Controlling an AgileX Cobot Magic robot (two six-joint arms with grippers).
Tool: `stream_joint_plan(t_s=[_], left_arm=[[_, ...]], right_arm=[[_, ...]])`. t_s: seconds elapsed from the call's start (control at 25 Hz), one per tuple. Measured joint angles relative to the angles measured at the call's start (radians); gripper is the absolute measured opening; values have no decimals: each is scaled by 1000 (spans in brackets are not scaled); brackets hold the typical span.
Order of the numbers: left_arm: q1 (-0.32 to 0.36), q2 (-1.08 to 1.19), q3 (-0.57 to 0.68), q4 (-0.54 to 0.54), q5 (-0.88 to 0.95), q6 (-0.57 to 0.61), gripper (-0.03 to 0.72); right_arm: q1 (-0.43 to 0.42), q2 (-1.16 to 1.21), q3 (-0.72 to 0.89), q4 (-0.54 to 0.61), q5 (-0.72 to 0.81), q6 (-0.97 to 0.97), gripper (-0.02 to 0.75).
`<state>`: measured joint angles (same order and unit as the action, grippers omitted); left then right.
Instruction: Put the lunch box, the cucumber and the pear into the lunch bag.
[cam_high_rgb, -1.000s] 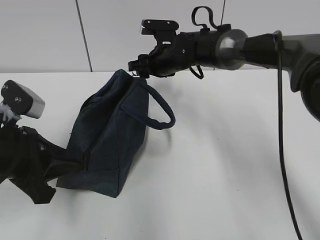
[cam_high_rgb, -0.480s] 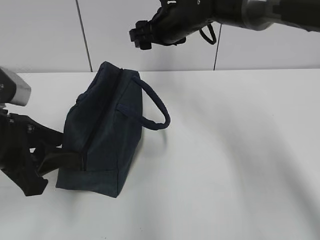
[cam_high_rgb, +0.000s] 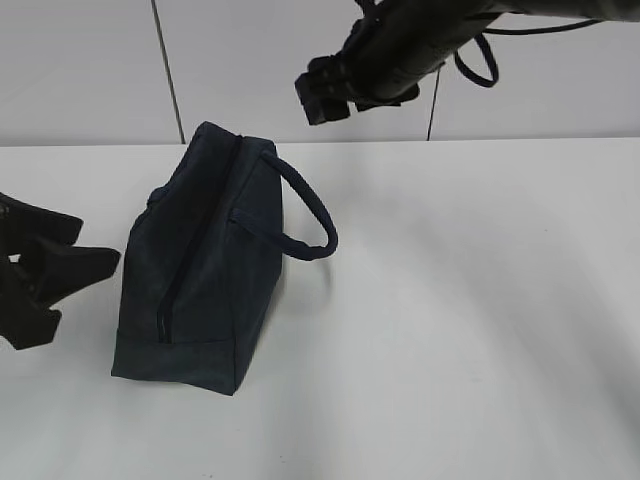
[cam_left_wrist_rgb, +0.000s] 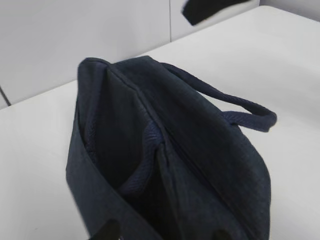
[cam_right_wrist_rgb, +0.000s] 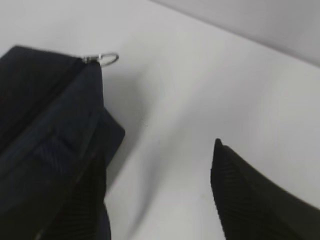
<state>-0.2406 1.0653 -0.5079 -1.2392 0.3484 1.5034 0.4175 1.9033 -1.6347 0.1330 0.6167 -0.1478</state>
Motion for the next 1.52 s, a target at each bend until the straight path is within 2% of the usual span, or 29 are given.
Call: stream_joint_plan(t_s=[0.2, 0.36, 0.48, 0.6, 0.72, 0.76, 0.96, 1.04, 1.24, 1.52], left_arm=[[0, -57, 3, 228, -24, -271, 340], [0, -63, 7, 461, 0, -539, 340], [0, -66, 7, 657, 62, -747, 340], [0, -75, -9, 884, 173, -1020, 340], [0, -117, -61, 1038, 282, -1214, 340], [0, -141, -77, 1061, 302, -1254, 340], [0, -378, -114, 1112, 406, -1354, 316], [0, -487, -114, 1168, 483, -1388, 296], [0, -713, -114, 1213, 674, -1421, 285], [0, -885, -114, 1262, 883, -1434, 284]], right_arm=[[0, -223, 272, 0, 40, 0, 463], [0, -420, 465, -3, 46, 18, 452], [0, -577, 590, -6, 70, 35, 447], [0, -711, 680, -8, 121, 59, 445], [0, -854, 767, -30, 163, 88, 445], [0, -912, 798, -48, 177, 104, 445], [0, -1113, 883, -162, 324, 156, 445], [0, -1205, 913, -182, 350, 157, 445], [0, -1445, 981, -204, 390, 160, 445], [0, -1693, 1085, -206, 500, 122, 445]])
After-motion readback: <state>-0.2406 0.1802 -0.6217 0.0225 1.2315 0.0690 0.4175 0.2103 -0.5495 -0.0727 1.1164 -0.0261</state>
